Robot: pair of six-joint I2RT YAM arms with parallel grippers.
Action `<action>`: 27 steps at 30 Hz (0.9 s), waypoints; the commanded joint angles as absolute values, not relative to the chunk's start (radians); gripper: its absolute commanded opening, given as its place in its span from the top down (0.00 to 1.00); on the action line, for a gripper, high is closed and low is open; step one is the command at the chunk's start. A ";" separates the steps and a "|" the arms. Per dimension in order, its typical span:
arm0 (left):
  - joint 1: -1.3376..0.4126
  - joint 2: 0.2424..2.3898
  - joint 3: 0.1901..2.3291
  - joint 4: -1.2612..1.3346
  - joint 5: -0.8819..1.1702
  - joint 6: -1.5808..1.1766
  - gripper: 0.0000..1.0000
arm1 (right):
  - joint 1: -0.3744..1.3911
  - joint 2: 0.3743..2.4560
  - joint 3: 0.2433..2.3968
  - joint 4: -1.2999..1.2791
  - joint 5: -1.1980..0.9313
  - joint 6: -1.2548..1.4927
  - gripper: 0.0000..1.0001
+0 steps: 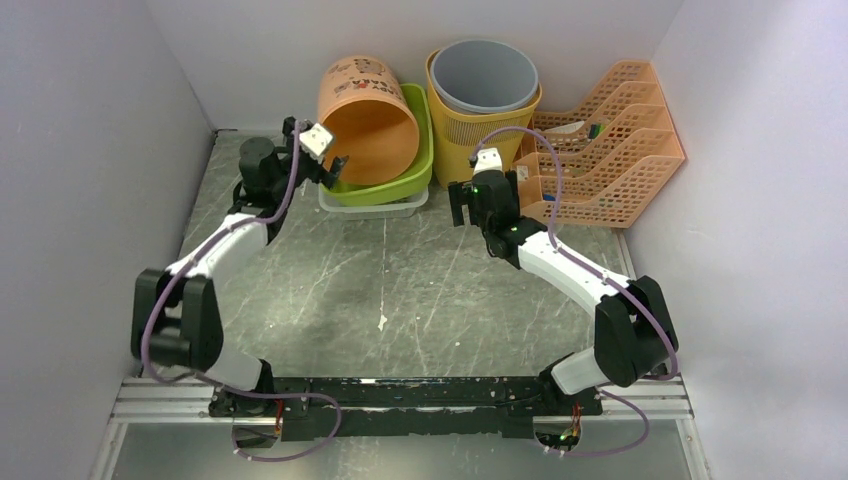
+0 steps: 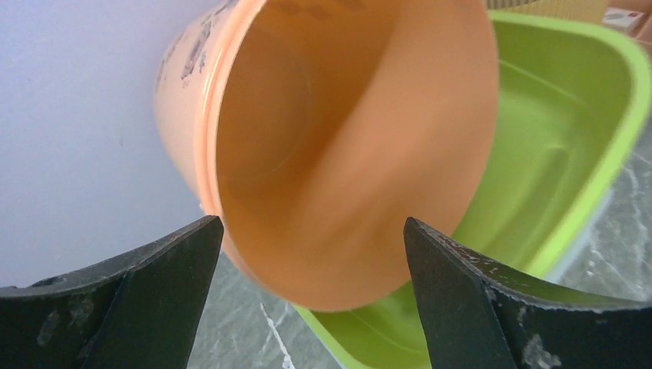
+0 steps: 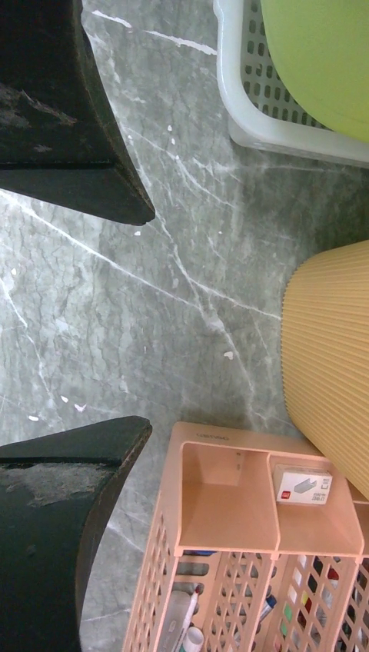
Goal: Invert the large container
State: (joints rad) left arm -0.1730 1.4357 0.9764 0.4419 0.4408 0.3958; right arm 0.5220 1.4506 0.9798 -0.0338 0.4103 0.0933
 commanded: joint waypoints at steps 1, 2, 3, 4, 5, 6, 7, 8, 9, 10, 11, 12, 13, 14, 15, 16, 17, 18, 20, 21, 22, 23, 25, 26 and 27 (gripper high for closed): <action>-0.175 1.568 1.090 0.605 0.417 0.383 0.01 | 0.512 1.437 0.993 -0.025 0.414 0.097 0.02; -0.176 1.595 1.107 0.628 0.404 0.381 0.01 | 0.511 1.435 0.992 -0.026 0.413 0.096 0.02; -0.176 1.628 1.123 0.651 0.384 0.374 0.01 | 0.510 1.437 0.991 -0.026 0.414 0.094 0.02; -0.176 1.641 1.136 0.666 0.371 0.367 0.01 | 0.509 1.438 0.989 -0.027 0.414 0.094 0.02; -0.176 1.662 1.147 0.675 0.362 0.365 0.01 | 0.508 1.441 0.989 -0.028 0.415 0.092 0.02; -0.176 1.673 1.149 0.687 0.356 0.359 0.01 | 0.508 1.444 0.988 -0.028 0.416 0.091 0.02; -0.176 1.683 1.147 0.707 0.351 0.350 0.01 | 0.507 1.448 0.989 -0.029 0.418 0.089 0.02; -0.176 1.687 1.140 0.719 0.351 0.350 0.01 | 0.506 1.452 0.991 -0.030 0.419 0.089 0.02; -0.176 1.687 1.132 0.724 0.354 0.350 0.01 | 0.506 1.457 0.994 -0.033 0.419 0.088 0.02; -0.176 1.683 1.120 0.727 0.358 0.347 0.01 | 0.505 1.461 0.995 -0.034 0.419 0.087 0.02; -0.176 1.669 1.094 0.730 0.367 0.351 0.01 | 0.505 1.465 0.994 -0.032 0.419 0.087 0.02; -0.176 1.651 1.073 0.728 0.382 0.356 0.01 | 0.505 1.468 0.995 -0.030 0.417 0.087 0.02; -0.176 1.624 1.050 0.716 0.397 0.360 0.01 | 0.505 1.473 0.994 -0.028 0.417 0.088 0.02; -0.176 1.591 1.031 0.698 0.407 0.362 0.01 | 0.505 1.475 0.995 -0.026 0.416 0.089 0.02; -0.176 1.559 1.011 0.674 0.418 0.362 0.01 | 0.505 1.481 0.995 -0.024 0.415 0.089 0.02; -0.176 1.520 0.993 0.640 0.436 0.359 0.00 | 0.504 1.486 1.009 -0.022 0.412 0.090 0.02; -0.176 1.484 0.977 0.606 0.447 0.358 0.00 | 0.504 1.494 1.025 -0.022 0.412 0.090 0.02; -0.176 1.445 0.957 0.576 0.455 0.348 0.00 | 0.503 1.500 1.029 -0.021 0.411 0.092 0.02; -0.176 1.370 0.898 0.575 0.438 0.328 0.00 | 0.503 1.515 1.036 -0.020 0.409 0.092 0.02; -0.176 1.336 0.861 0.599 0.422 0.327 0.00 | 0.502 1.521 1.041 -0.022 0.406 0.093 0.02; -0.176 1.312 0.837 0.618 0.402 0.336 0.00 | 0.502 1.525 1.045 -0.024 0.402 0.094 0.02; -0.176 1.297 0.821 0.630 0.382 0.347 0.00 | 0.501 1.528 1.048 -0.025 0.399 0.094 0.02; -0.175 1.310 0.839 0.625 0.343 0.376 0.00 | 0.501 1.529 1.050 -0.022 0.391 0.095 0.02; -0.175 1.334 0.864 0.615 0.340 0.393 0.00 | 0.501 1.531 1.053 -0.021 0.389 0.096 0.02; -0.175 1.364 0.895 0.605 0.345 0.407 0.00 | 0.501 1.532 1.057 -0.023 0.386 0.098 0.02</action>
State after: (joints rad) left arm -0.1730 1.2968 0.8463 0.6090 0.3748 0.3576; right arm 0.5091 1.5249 1.0164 -0.0345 0.3977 0.0929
